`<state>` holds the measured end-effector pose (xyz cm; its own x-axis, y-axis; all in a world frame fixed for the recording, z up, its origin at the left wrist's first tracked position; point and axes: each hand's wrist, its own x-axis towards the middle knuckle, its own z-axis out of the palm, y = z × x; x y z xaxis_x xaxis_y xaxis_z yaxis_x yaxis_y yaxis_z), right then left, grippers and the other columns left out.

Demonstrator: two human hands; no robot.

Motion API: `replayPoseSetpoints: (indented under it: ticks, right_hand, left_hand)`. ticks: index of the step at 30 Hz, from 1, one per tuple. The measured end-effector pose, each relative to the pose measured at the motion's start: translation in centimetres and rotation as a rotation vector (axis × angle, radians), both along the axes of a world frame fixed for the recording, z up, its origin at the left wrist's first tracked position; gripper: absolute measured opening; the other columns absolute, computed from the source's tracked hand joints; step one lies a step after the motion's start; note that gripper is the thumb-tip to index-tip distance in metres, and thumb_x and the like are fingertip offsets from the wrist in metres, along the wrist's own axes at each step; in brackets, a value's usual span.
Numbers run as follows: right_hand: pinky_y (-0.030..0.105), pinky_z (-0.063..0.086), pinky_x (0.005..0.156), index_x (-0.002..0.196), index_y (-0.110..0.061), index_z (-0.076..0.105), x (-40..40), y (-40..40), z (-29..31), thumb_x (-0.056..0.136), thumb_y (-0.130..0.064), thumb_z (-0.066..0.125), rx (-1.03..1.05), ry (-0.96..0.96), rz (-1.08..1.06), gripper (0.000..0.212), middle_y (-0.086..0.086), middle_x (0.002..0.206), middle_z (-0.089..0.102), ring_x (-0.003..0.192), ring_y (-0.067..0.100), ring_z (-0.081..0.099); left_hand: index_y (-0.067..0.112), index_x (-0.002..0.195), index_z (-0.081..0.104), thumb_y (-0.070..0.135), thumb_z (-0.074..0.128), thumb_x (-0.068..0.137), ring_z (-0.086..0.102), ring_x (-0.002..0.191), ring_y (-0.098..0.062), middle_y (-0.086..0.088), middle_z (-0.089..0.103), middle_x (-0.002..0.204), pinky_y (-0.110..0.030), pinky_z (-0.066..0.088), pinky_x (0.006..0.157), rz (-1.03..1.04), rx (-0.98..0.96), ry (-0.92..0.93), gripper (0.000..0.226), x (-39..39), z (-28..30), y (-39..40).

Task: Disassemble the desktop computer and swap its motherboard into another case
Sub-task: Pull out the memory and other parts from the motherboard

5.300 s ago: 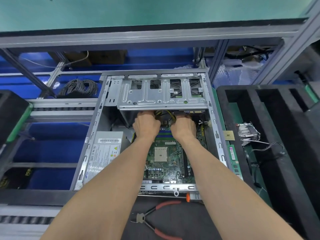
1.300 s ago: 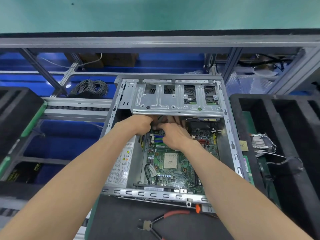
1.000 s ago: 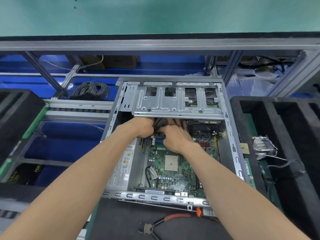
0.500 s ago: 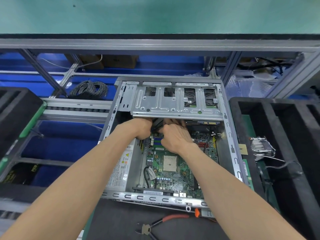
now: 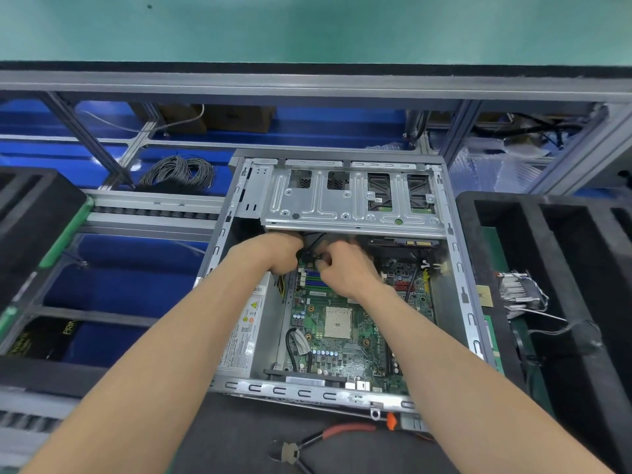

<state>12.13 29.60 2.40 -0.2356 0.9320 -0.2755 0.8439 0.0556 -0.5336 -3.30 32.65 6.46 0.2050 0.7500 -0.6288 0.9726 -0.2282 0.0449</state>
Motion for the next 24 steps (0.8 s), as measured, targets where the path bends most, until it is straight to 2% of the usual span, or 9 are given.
replayPoseSetpoints:
  ticks: [2,4,7,12,19,24]
  right_hand:
    - [0.035,0.045,0.071,0.103,-0.016,0.064,-0.5,0.3,-0.3,0.097,-0.035,0.058,-0.009,0.036,0.005,0.021,0.002,0.084,0.061,0.086,0.029,0.058]
    - [0.035,0.046,0.074,0.109,-0.021,0.065,-1.0,0.5,-0.6,0.096,-0.039,0.061,-0.008,0.063,0.016,0.023,0.003,0.089,0.062,0.088,0.026,0.052]
    - [0.035,0.050,0.080,0.116,-0.027,0.067,-1.5,0.9,-1.0,0.094,-0.045,0.063,-0.032,0.091,-0.010,0.029,0.004,0.099,0.067,0.093,0.027,0.060]
    - [0.030,0.043,0.073,0.116,-0.032,0.068,-1.6,1.5,-1.7,0.091,-0.049,0.067,-0.046,0.105,-0.052,0.031,-0.002,0.094,0.061,0.084,0.024,0.056]
    - [0.035,0.052,0.075,0.109,-0.025,0.070,-2.4,1.6,-1.9,0.093,-0.038,0.067,0.005,0.092,0.009,0.020,0.005,0.103,0.068,0.087,0.029,0.064]
    - [0.037,0.054,0.078,0.103,-0.009,0.067,-2.9,0.9,-2.1,0.096,-0.019,0.061,0.100,0.071,0.070,0.013,0.013,0.103,0.068,0.091,0.036,0.066]
  left_hand:
    - [0.007,0.126,0.054,0.002,0.040,0.095,0.049,0.090,-0.022,-0.012,0.058,0.115,-0.029,0.040,0.072,0.013,0.005,-0.009,0.034,-0.1,-0.1,0.0]
    - [0.007,0.128,0.053,0.003,0.040,0.095,0.049,0.093,-0.022,-0.012,0.057,0.119,-0.030,0.040,0.075,0.036,0.001,-0.025,0.036,-0.2,-0.2,0.1]
    - [0.010,0.129,0.053,0.003,0.040,0.093,0.050,0.096,-0.024,-0.013,0.057,0.125,-0.033,0.044,0.080,0.060,-0.009,-0.052,0.038,-0.5,-0.3,0.4]
    - [0.011,0.131,0.053,0.004,0.041,0.092,0.048,0.099,-0.024,-0.013,0.056,0.131,-0.035,0.045,0.088,0.073,-0.006,-0.085,0.042,-0.8,-0.6,0.6]
    - [0.011,0.130,0.053,0.006,0.041,0.092,0.049,0.099,-0.024,-0.014,0.056,0.130,-0.037,0.047,0.091,0.084,-0.015,-0.099,0.040,-1.1,-1.0,0.9]
    - [0.018,0.114,0.053,0.008,0.041,0.092,0.052,0.096,-0.025,-0.011,0.057,0.116,-0.038,0.049,0.089,0.075,-0.010,-0.099,0.027,-1.1,-1.0,1.0]
